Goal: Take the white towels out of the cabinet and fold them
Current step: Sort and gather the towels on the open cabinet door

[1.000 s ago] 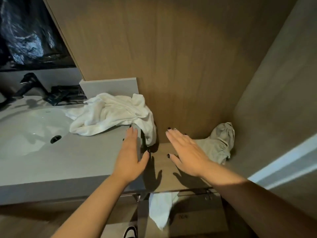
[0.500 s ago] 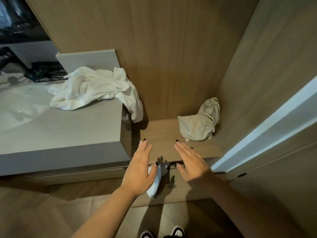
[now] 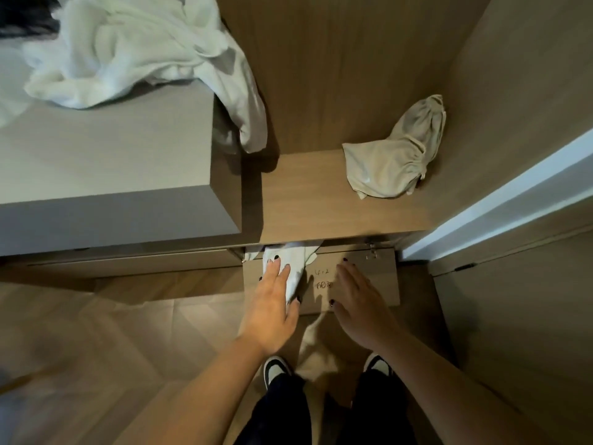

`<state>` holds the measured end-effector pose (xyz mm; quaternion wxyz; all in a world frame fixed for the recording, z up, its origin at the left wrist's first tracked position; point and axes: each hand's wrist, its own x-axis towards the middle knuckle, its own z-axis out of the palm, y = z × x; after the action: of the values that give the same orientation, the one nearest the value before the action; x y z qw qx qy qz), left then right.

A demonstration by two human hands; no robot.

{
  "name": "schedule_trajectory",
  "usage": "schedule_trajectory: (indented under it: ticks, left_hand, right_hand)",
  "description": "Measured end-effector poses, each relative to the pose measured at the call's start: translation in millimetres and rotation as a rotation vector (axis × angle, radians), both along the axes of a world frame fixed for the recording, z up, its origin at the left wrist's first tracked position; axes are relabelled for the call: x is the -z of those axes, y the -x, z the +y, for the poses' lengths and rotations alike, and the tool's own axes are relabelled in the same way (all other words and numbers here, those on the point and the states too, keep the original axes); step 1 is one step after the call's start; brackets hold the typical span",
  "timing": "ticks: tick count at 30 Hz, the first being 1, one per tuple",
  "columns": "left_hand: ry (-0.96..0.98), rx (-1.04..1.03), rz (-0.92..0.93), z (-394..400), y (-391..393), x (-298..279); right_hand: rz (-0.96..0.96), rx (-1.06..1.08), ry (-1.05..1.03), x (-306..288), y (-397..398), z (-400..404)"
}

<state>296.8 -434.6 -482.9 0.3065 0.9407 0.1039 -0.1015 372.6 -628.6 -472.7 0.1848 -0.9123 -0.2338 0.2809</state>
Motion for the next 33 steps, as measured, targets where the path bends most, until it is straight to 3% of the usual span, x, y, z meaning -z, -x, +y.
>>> schedule_trajectory:
  ticks: [9,15,23,27,30,33]
  left_hand:
    - [0.059,-0.107,0.089,-40,-12,127]
    - [0.048,-0.067,0.081,-55,-32,238]
    - [-0.216,0.115,0.098,-9,-71,394]
    - [-0.291,0.101,0.098,4,-102,453]
    - [-0.351,0.085,0.141,10,-128,490]
    - [-0.48,0.116,0.154,13,-146,520]
  right_hand:
    - [0.019,0.005,-0.017,130,-21,-22]
    - [0.045,-0.018,-0.004,241,-37,-29]
    - [-0.035,0.036,-0.039,381,-82,-6]
    - [-0.097,-0.052,-0.013,443,-101,4]
    - [-0.193,-0.103,0.063,475,-143,8]
    - [-0.342,-0.007,0.113,491,-186,13]
